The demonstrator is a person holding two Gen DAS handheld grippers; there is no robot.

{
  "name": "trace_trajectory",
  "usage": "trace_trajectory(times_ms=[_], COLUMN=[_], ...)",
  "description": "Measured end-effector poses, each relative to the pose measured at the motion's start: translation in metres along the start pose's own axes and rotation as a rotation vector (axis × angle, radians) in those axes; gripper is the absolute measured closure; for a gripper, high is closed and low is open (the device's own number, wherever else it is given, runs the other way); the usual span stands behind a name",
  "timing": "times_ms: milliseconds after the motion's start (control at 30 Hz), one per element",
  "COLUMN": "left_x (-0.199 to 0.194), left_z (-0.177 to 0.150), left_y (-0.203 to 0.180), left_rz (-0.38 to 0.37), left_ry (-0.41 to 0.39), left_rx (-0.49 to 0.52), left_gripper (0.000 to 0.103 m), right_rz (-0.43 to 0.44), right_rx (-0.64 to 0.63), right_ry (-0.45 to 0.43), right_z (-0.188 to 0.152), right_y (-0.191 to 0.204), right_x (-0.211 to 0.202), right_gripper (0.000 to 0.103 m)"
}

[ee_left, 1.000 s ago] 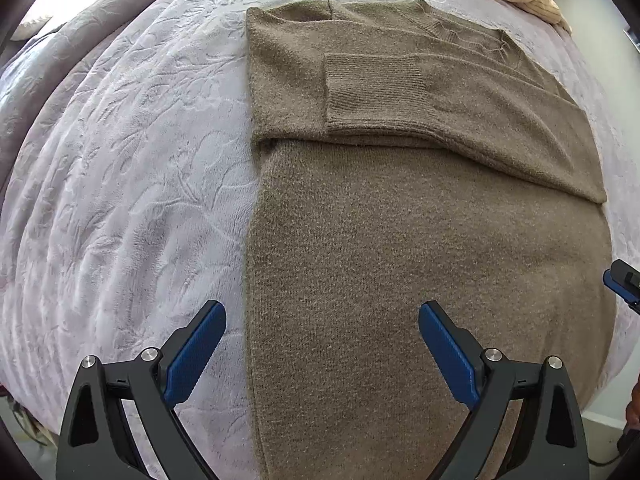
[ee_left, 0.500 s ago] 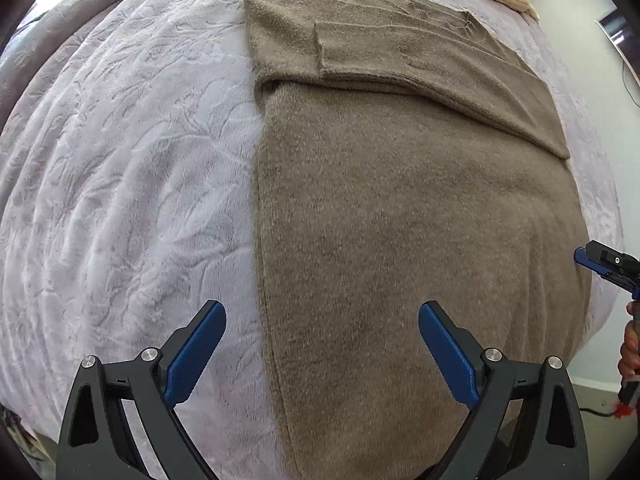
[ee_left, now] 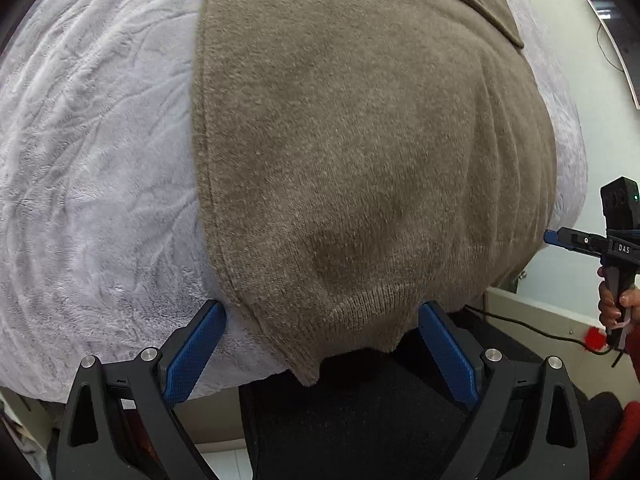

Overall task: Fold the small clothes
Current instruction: 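Grasp the sweater hem with both tools and lift it toward the collar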

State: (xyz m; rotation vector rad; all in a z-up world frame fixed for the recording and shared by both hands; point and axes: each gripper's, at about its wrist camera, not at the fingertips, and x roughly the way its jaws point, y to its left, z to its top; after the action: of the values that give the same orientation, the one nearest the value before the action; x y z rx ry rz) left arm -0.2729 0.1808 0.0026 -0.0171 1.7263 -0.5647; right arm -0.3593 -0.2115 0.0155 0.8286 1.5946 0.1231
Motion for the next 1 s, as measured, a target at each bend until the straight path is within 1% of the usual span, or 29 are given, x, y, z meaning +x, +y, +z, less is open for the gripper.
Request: trace_trajectory(times_ms=[33, 100, 200, 267, 300, 333, 367, 400, 433, 467, 500, 533, 567, 633, 700, 800, 867, 1000], left_x=[0.002, 0.004, 0.006, 0.005, 0.005, 0.005, 0.005, 0.006, 0.006, 0.004, 0.002, 0.0, -0.002, -0.01, -0.021, -0.045, -0.061, -0.094], left_z=[-0.001, 0.0, 0.003, 0.006, 0.006, 0.006, 0.008, 0.007, 0.008, 0.008, 0.008, 0.008, 0.009, 0.01, 0.013, 0.024, 0.037, 0.076], left_y=[-0.001, -0.003, -0.008, -0.009, -0.009, -0.01, -0.01, -0.009, -0.008, -0.005, -0.001, 0.004, 0.009, 0.014, 0.016, 0.015, 0.012, 0.006], left_rz=[0.0, -0.02, -0.062, -0.068, -0.066, -0.065, -0.054, -0.04, -0.027, -0.017, -0.021, -0.052, -0.105, -0.178, -0.229, -0.317, -0.347, -0.385], left_ry=[0.002, 0.006, 0.01, 0.013, 0.015, 0.016, 0.02, 0.021, 0.023, 0.027, 0.031, 0.037, 0.039, 0.024, -0.001, -0.063, -0.11, -0.233], left_rx=[0.004, -0.011, -0.042, -0.045, -0.047, -0.052, -0.059, -0.065, -0.065, -0.063, -0.064, -0.074, -0.099, -0.14, -0.15, -0.163, -0.161, -0.145], left_gripper=[0.006, 0.006, 0.006, 0.007, 0.008, 0.012, 0.021, 0.034, 0.043, 0.062, 0.079, 0.085, 0.089, 0.089, 0.089, 0.089, 0.089, 0.089], right_rz=[-0.001, 0.034, 0.021, 0.023, 0.035, 0.047, 0.063, 0.078, 0.085, 0.088, 0.107, 0.137, 0.158, 0.216, 0.295, 0.409, 0.482, 0.594], right_rx=[0.021, 0.042, 0.026, 0.017, 0.017, 0.02, 0.028, 0.04, 0.053, 0.063, 0.077, 0.095, 0.101, 0.103, 0.12, 0.131, 0.133, 0.121], right_ry=[0.004, 0.019, 0.056, 0.063, 0.062, 0.062, 0.066, 0.071, 0.071, 0.07, 0.068, 0.064, 0.054, 0.039, 0.01, -0.053, -0.113, -0.229], right_z=[-0.002, -0.004, -0.006, -0.004, -0.004, -0.003, -0.003, -0.003, -0.004, -0.004, -0.004, -0.005, -0.005, -0.005, -0.002, 0.006, 0.018, 0.051], right_y=[-0.006, -0.014, -0.017, -0.013, -0.011, -0.01, -0.009, -0.008, -0.007, -0.007, -0.007, -0.008, -0.008, -0.002, 0.004, 0.015, 0.025, 0.043], right_x=[0.003, 0.012, 0.03, 0.036, 0.037, 0.037, 0.037, 0.038, 0.038, 0.037, 0.036, 0.034, 0.031, 0.024, 0.014, -0.003, -0.017, -0.042], right_gripper=[0.037, 0.037, 0.037, 0.037, 0.036, 0.036, 0.036, 0.037, 0.048, 0.061, 0.092, 0.095, 0.095, 0.095, 0.095, 0.095, 0.095, 0.095])
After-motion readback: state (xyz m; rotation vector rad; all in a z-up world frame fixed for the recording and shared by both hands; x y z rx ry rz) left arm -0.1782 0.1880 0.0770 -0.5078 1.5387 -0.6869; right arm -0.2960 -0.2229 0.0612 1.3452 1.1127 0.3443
